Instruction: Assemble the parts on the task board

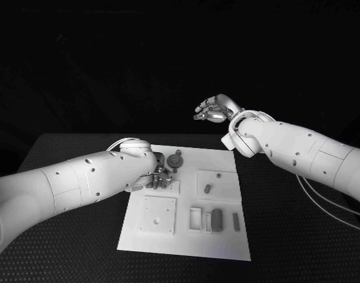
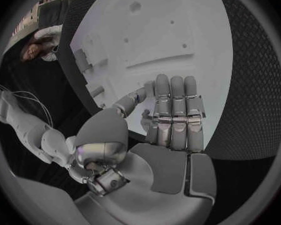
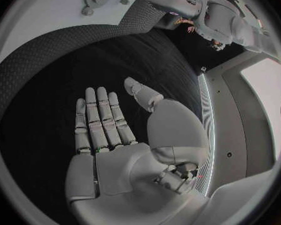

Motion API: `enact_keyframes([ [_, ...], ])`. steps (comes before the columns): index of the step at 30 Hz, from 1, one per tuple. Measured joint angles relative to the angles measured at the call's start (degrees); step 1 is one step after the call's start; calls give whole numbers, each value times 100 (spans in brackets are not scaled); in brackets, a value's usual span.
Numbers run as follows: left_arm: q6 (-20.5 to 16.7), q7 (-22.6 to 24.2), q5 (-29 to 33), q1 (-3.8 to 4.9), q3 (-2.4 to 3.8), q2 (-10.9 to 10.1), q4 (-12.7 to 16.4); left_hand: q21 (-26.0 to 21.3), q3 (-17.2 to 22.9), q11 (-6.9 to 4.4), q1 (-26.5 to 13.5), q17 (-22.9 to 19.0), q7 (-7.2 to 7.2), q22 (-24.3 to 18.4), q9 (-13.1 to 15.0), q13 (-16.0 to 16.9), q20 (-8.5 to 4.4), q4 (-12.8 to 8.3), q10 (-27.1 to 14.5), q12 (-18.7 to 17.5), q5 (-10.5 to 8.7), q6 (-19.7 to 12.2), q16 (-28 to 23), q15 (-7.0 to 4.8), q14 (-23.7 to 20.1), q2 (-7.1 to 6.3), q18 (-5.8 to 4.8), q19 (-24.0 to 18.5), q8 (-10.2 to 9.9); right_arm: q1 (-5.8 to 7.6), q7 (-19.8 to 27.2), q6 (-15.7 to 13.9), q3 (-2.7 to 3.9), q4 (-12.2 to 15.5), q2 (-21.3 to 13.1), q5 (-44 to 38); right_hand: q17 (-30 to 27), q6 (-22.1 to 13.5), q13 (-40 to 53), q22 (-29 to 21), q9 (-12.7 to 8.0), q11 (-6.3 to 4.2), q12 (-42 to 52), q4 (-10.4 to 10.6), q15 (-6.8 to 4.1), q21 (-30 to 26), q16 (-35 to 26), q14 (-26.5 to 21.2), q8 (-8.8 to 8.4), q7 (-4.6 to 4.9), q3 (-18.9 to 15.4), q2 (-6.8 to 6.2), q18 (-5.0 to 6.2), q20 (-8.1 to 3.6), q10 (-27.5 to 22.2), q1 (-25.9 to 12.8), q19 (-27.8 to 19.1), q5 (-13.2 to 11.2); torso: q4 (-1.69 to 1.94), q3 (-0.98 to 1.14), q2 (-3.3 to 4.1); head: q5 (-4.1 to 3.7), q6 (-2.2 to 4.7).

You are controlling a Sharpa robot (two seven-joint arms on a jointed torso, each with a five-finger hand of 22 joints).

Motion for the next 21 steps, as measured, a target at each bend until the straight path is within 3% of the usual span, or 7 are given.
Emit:
enact_keyframes([
  [2, -7, -1, 17, 1, 1, -6, 3, -50, -111, -3, -110, -34, -137, 1, -1, -28, 19, 37, -87, -18, -291, 107, 0, 22, -59, -108, 4, -17, -54, 0, -1, 0, 0, 0, -2, 0, 0, -2, -27, 31, -19, 0, -4, 6, 39, -28, -44, -39, 0, 2, -26, 0, -90, -7, 0, 0, -54, 0, 0, 0, 0, -2, 0],
  [10, -45, 3, 76, 2, 3, -18, 0, -120, -192, 11, -368, -106, -110, -3, 13, -70, 6, 147, -72, -18, -926, 71, 45, 28, -107, -362, -1, -33, -96, -4, -7, -1, 0, 0, -6, 0, 0, -68, -114, 146, -77, 22, -84, 16, 125, -78, -163, -166, 0, 7, -47, 0, -93, -8, -22, 0, -194, 0, 0, 0, 1, -14, -3],
  [12, -58, 5, 89, 2, 3, -19, -7, -120, -183, 22, -381, -116, -110, -3, 16, -73, 6, 156, -83, -17, -985, 71, 45, 28, -107, -383, -1, -33, -119, -6, -8, -1, 0, 0, -6, 0, -1, -68, -128, 169, -87, 32, -89, 16, 124, -97, -164, -206, 0, 7, -47, -23, -179, -9, -32, 23, -195, 0, 0, 0, 1, -15, -3],
  [21, -106, 36, 150, 0, 9, -64, 2, -154, -177, 31, -381, -129, -110, -5, 32, -77, 5, 201, -92, -17, -1057, 71, 67, 21, -113, -427, 43, -32, -119, -16, -13, 0, 0, 0, -18, 0, -1, -69, -151, 219, -109, 32, -89, 16, 145, -123, -216, -227, 0, 6, -47, -24, -179, -8, -32, 23, -236, 0, 0, -4, 2, -23, 6],
])
